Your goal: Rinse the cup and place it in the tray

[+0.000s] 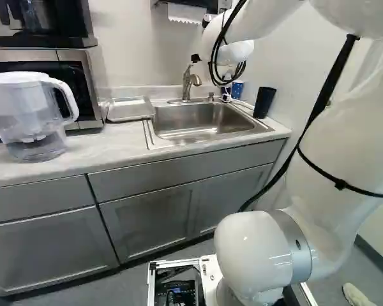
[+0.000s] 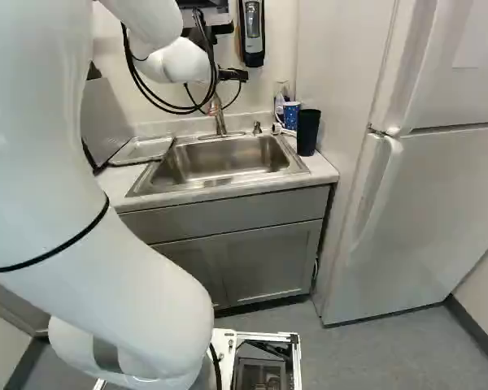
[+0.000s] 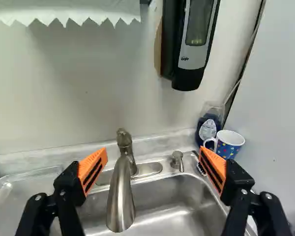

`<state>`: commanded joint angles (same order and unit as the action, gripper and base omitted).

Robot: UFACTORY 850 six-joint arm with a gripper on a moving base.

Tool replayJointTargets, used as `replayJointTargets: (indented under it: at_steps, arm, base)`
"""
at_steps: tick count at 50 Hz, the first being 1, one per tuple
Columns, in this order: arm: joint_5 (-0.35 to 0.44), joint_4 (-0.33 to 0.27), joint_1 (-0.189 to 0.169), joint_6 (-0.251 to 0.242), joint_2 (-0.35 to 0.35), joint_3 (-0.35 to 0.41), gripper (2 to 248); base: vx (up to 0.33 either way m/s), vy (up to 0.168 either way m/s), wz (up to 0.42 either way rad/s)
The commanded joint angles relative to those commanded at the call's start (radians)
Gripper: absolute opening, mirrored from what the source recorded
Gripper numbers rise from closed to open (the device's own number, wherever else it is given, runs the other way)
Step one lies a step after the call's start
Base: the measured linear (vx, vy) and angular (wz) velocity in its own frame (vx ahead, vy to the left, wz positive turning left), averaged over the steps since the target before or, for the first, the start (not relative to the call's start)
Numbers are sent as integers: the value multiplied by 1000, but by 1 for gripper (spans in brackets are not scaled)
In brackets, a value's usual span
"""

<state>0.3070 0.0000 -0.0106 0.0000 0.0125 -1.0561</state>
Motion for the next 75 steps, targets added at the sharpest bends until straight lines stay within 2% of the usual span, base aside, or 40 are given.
replayJointTargets:
  at_steps: [75]
  arm:
    - [-200,0,13,0,-323,-347,247]
  base:
    - [0,0,0]
